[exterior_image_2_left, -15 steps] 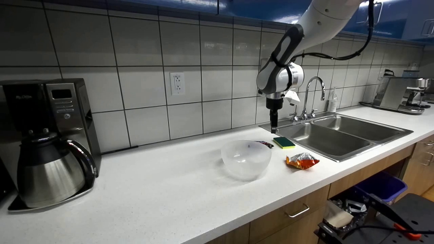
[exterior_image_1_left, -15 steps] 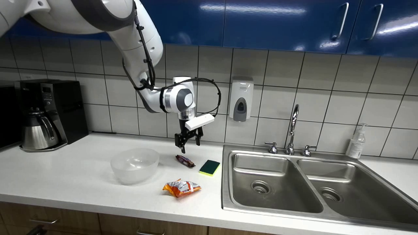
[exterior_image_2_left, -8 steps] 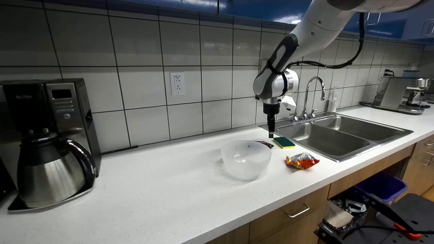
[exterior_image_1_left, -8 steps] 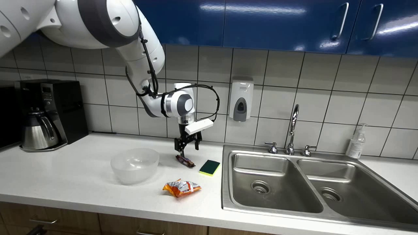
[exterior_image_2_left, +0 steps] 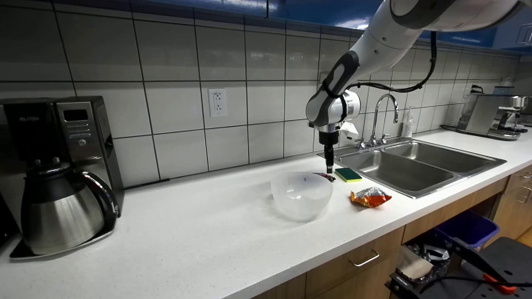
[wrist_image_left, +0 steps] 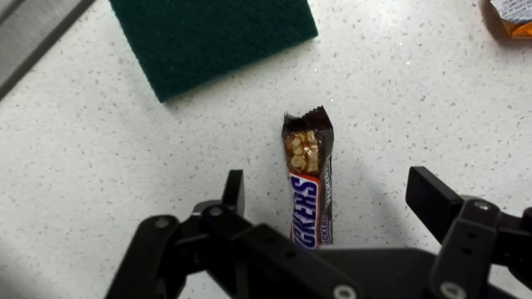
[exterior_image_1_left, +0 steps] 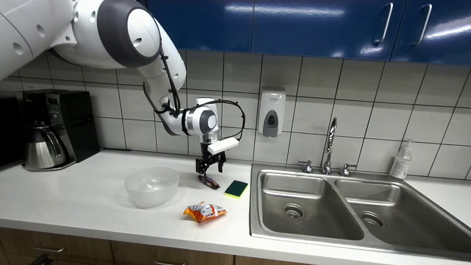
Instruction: Put the black packet in the bowl
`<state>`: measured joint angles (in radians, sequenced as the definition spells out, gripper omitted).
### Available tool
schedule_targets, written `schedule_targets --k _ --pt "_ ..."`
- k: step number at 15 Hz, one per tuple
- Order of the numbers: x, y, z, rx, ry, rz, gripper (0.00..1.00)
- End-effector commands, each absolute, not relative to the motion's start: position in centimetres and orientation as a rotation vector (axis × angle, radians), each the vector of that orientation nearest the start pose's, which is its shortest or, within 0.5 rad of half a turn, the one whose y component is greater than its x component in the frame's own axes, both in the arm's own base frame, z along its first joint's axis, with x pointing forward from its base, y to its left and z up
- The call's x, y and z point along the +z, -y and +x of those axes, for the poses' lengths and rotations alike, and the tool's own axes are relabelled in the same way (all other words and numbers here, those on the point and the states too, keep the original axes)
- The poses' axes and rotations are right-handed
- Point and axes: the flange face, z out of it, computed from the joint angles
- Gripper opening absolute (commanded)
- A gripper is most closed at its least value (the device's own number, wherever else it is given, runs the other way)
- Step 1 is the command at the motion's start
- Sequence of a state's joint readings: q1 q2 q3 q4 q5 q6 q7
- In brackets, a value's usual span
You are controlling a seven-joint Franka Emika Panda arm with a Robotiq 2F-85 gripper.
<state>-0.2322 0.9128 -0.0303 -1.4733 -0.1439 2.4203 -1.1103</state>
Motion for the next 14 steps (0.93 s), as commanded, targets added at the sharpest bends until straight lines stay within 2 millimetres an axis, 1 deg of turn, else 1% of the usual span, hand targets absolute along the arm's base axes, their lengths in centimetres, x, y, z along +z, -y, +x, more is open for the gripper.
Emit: schedule_targets --k 1,7,14 --pt "12.9 18.1 70.5 0.132 1.536 -2.865 1.00" --pt "11.7 17.7 71.3 0.179 1.537 -2.843 1.00" --pt "10.8 17.9 71.9 0.222 1.523 -2.827 1.00"
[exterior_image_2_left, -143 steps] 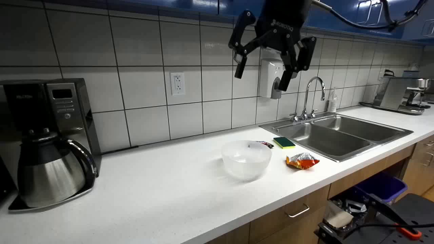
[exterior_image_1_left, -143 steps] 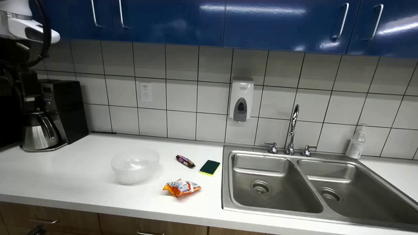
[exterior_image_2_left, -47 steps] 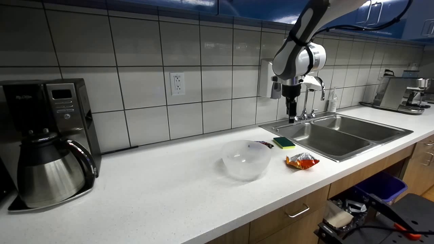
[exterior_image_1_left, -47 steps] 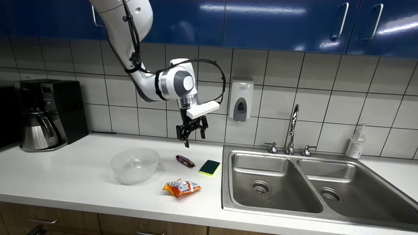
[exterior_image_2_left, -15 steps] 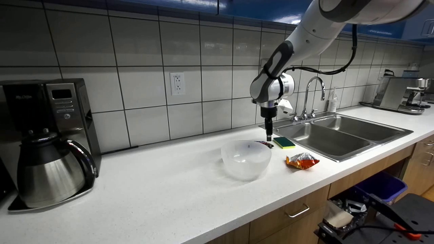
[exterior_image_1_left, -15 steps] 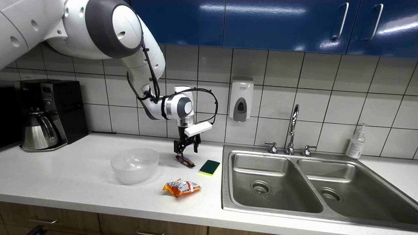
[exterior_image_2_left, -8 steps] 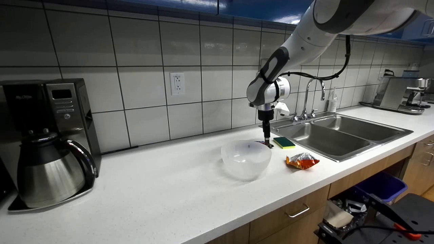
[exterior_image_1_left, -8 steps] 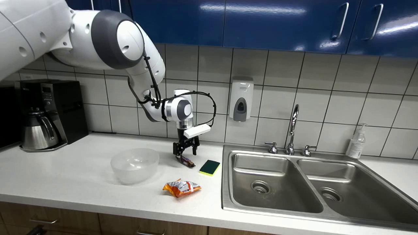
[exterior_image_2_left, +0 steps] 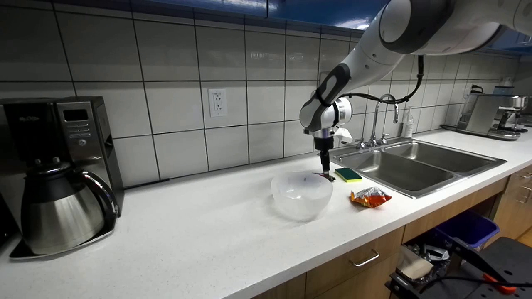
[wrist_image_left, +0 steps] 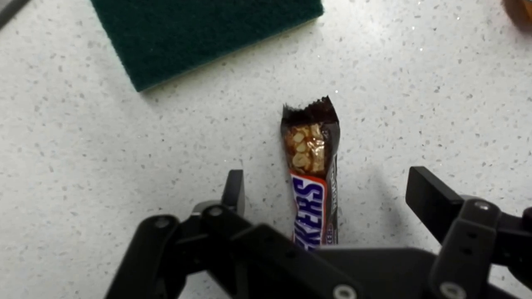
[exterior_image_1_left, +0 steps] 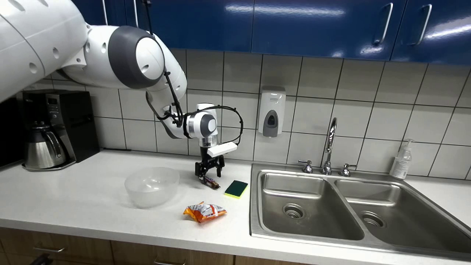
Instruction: Put the black packet in the bowl
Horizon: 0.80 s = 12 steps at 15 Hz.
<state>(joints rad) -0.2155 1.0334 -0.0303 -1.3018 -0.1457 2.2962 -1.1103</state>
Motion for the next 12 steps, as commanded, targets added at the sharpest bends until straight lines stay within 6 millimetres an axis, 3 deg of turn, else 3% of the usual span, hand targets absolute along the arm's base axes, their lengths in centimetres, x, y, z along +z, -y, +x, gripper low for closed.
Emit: schedule_targets --k 1,7,8,9,12 --pt "10.67 17.89 72.01 0.226 1.522 -2.825 1.00" --pt "9.91 18.04 72.40 0.263 1.508 -2.813 1.00" --pt "9.89 18.03 72.47 0.265 1.504 -2.813 0.75" --pt "9.88 18.05 72.57 0.267 1.505 -2.812 0.74" --pt "9.96 18.20 72.86 0.263 1.505 -2.816 0.51"
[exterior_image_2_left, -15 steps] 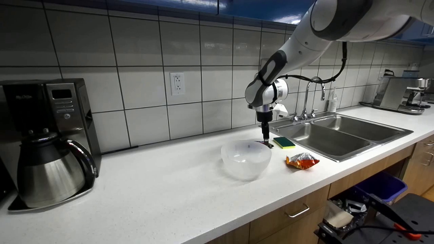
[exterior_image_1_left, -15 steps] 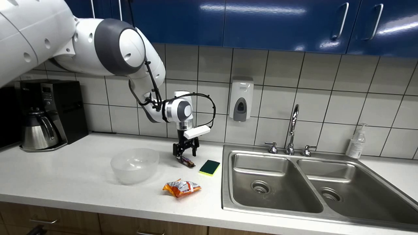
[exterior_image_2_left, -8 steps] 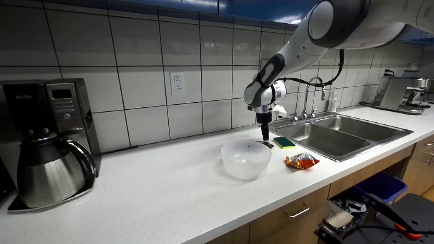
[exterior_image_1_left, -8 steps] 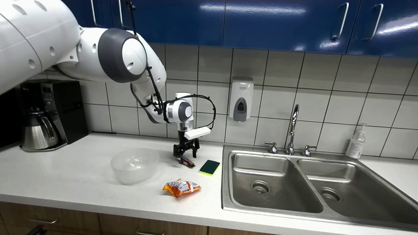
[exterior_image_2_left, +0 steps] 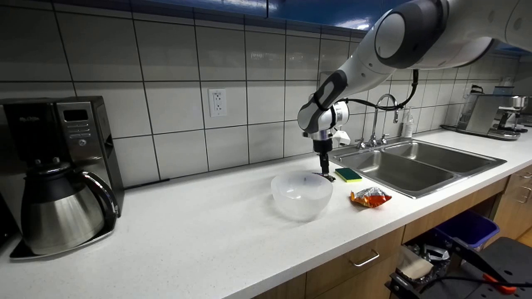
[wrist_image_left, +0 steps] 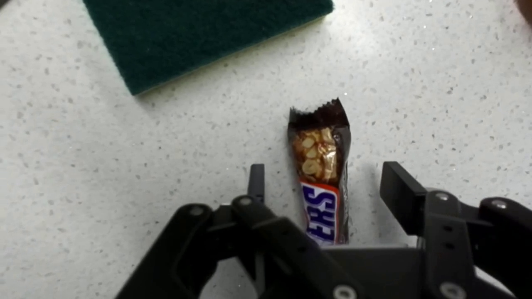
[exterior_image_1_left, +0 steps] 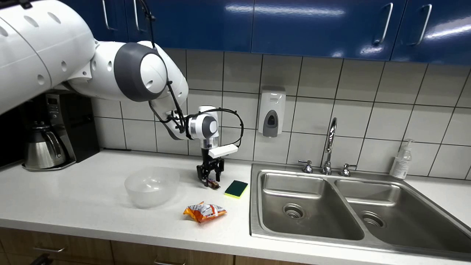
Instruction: Put the black packet in the bowl
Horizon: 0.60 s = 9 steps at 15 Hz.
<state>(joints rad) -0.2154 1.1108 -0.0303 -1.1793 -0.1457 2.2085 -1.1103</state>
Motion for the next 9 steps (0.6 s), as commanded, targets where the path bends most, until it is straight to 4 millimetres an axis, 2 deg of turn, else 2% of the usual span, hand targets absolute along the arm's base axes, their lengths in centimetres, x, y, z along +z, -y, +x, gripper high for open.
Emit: schedule_targets --k 1,6,9 --pt "10.05 18.26 72.94 0.261 1.507 -2.814 0.42" --pt "10.61 18.82 73.24 0.231 1.501 -2.812 0.05" --pt "10.75 19.08 73.34 0.224 1.497 -2.818 0.05"
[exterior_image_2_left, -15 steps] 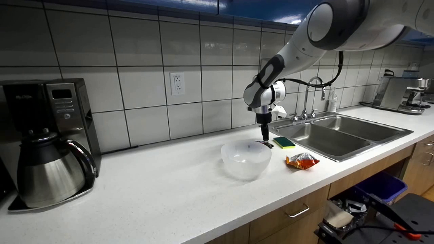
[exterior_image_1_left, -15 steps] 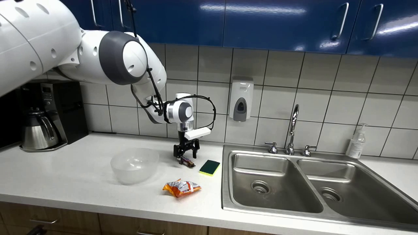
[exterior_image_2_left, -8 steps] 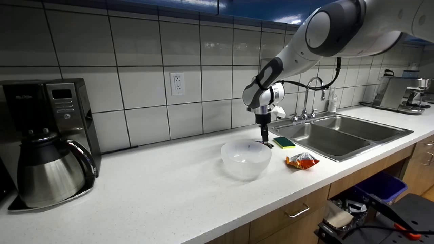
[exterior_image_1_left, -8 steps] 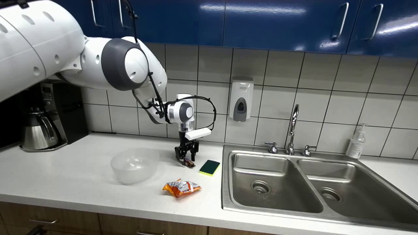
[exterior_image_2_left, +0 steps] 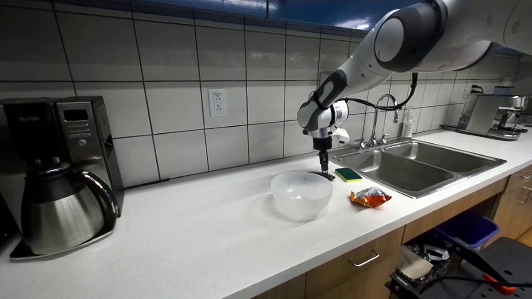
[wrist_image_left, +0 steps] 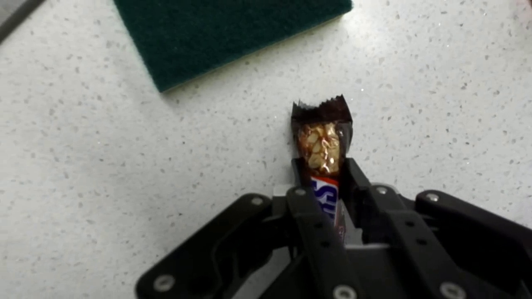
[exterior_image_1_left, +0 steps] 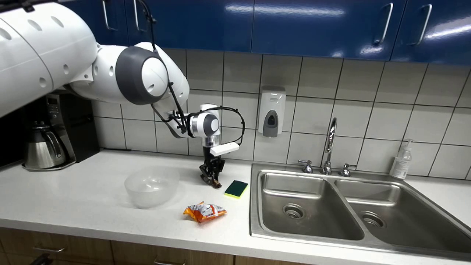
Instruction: Put the black packet in the bowl
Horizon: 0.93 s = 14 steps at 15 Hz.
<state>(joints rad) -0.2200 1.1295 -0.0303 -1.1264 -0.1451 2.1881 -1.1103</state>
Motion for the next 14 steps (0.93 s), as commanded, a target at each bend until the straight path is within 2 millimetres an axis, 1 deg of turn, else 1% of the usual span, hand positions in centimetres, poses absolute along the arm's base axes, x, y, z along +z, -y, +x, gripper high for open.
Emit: schedule_targets --k 1,6,10,14 --pt "10.8 19.1 73.3 0.224 1.496 -2.819 0.06" --pt "12.6 18.8 73.0 0.196 1.549 -2.837 0.05" --pt "14.1 18.8 72.9 0.161 1.551 -2.862 0.05" --pt "15.7 18.6 72.2 0.158 1.536 -2.892 0.05"
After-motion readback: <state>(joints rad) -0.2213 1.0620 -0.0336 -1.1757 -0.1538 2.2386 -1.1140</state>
